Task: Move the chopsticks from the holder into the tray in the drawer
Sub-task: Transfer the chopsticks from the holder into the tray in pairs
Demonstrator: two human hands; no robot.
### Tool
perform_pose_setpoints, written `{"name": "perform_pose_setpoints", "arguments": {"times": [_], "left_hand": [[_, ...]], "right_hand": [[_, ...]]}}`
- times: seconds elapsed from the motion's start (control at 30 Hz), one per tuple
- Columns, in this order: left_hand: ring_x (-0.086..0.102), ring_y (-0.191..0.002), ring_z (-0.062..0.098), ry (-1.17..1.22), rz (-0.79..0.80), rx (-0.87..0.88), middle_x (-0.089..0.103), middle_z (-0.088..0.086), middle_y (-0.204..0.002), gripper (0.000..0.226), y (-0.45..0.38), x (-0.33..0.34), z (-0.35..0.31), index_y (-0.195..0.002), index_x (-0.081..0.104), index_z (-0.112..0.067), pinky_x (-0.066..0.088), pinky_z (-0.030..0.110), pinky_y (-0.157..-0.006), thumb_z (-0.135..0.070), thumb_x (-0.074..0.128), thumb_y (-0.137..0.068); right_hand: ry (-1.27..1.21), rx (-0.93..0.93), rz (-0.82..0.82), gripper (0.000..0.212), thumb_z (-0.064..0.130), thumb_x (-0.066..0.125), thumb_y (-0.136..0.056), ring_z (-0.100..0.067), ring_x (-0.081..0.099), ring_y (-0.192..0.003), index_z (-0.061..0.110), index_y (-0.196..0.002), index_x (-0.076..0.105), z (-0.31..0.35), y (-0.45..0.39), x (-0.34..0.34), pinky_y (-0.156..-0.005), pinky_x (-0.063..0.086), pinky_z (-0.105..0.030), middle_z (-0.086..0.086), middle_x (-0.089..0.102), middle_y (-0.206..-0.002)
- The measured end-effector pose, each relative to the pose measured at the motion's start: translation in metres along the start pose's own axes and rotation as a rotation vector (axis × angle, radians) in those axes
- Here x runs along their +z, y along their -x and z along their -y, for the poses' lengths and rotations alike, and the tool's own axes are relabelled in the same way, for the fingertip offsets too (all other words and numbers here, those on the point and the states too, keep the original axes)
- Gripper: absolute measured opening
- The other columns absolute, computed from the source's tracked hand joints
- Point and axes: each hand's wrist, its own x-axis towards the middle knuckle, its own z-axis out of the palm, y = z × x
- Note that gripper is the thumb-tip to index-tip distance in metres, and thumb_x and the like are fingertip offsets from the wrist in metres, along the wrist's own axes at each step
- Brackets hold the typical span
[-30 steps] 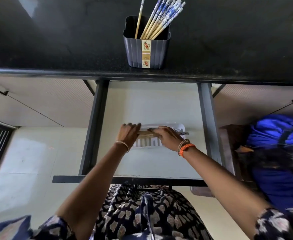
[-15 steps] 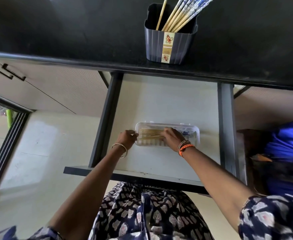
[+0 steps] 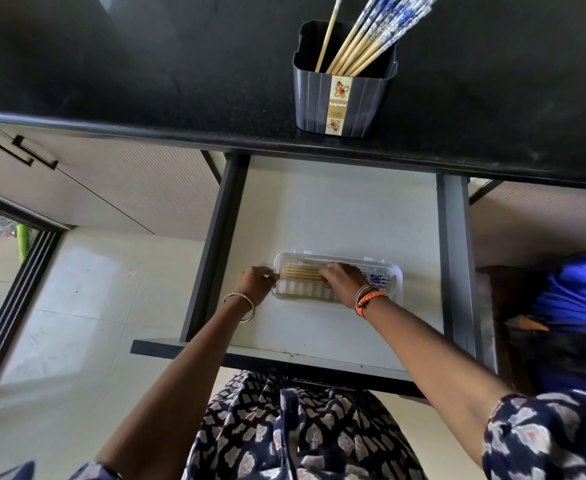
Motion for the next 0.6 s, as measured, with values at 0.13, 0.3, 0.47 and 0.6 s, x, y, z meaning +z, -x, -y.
{"name": "perform_pose_setpoints", "arguments": {"times": [0.13,0.3,0.47,0.6], "left_hand": [[0.063,-0.078,0.03,0.002,-0.01,-0.002,0.072,0.019,-0.087,0.021,-0.002,0.001,0.0,-0.09,0.069,-0.005,0.045,0.026,-0.07,-0.022,0.056,-0.09],[0.06,-0.061,0.023,0.07,-0.02,-0.043,0.068,0.016,-0.078,0.02,-0.004,0.003,0.0,-0.095,0.067,-0.003,0.058,0.036,-0.073,-0.02,0.056,-0.089],[0.058,-0.059,0.019,0.174,-0.006,-0.1,0.061,0.012,-0.079,0.025,-0.005,0.002,-0.002,-0.108,0.062,-0.002,0.05,0.011,-0.04,-0.017,0.058,-0.088],[0.056,-0.056,0.011,0.242,-0.013,-0.137,0.059,0.01,-0.075,0.024,-0.007,0.004,-0.001,-0.107,0.062,-0.002,0.051,0.012,-0.039,-0.016,0.06,-0.087]], "right_hand": [[-0.078,0.003,0.087,0.012,0.005,0.056,-0.085,-0.03,0.066,-0.091,0.008,-0.089,0.067,0.001,0.002,-0.006,-0.069,0.049,-0.031,-0.012,0.069,-0.101],[-0.196,0.063,0.206,0.014,0.006,0.059,-0.079,-0.031,0.068,-0.091,0.01,-0.084,0.072,0.004,-0.004,-0.006,-0.074,0.055,-0.033,-0.012,0.072,-0.099],[-0.062,0.09,-0.062,0.024,0.003,0.05,-0.084,-0.028,0.065,-0.08,0.019,-0.09,0.067,0.005,-0.003,0.002,-0.063,0.043,-0.023,-0.007,0.066,-0.083],[-0.108,0.093,-0.025,0.027,-0.011,0.045,-0.084,-0.031,0.062,-0.092,0.004,-0.098,0.063,0.013,0.001,0.005,-0.071,0.048,-0.032,-0.013,0.062,-0.098]]}}
